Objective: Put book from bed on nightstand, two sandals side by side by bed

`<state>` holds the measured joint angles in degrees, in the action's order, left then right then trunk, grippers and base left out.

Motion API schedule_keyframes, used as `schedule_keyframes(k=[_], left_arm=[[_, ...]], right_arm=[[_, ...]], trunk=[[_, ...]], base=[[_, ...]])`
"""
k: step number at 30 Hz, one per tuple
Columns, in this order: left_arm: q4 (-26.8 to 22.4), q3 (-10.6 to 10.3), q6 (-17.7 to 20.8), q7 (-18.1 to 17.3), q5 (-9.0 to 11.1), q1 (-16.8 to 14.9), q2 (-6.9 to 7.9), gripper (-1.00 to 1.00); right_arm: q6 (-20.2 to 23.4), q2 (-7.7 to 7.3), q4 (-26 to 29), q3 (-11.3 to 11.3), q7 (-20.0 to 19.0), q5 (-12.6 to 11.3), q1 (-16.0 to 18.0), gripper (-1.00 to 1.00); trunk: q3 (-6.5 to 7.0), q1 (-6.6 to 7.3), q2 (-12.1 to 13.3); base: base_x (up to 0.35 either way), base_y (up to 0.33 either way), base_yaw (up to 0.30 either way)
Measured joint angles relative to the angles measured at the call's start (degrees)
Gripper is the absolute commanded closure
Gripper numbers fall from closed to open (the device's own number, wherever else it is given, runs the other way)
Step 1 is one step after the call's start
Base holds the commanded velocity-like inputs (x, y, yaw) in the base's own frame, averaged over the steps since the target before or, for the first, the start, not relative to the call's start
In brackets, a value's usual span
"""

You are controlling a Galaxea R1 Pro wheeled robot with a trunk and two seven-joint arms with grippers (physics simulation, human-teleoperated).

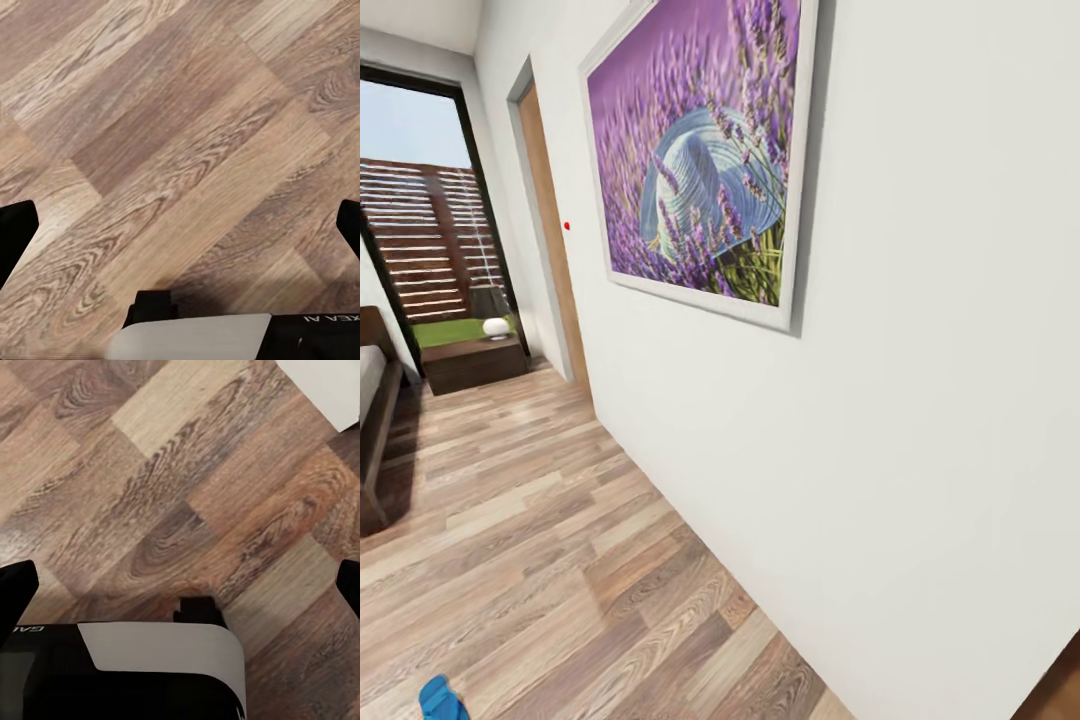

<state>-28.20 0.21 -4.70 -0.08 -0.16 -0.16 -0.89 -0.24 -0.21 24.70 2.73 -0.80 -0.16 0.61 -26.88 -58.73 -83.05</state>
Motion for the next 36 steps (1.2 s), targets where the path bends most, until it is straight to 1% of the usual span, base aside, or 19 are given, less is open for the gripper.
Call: schedule_keyframes(k=[36], left_arm=[[-0.01,0.08,-0.01,0.0,0.0,0.0,0.03,-1.0]], right_arm=[[-0.01,0.19,-0.02,0.0,0.0,0.0,0.0,-1.0]], trunk=[[0.0,0.0,0.0]], base=[[0.0,0.0,0.293]])
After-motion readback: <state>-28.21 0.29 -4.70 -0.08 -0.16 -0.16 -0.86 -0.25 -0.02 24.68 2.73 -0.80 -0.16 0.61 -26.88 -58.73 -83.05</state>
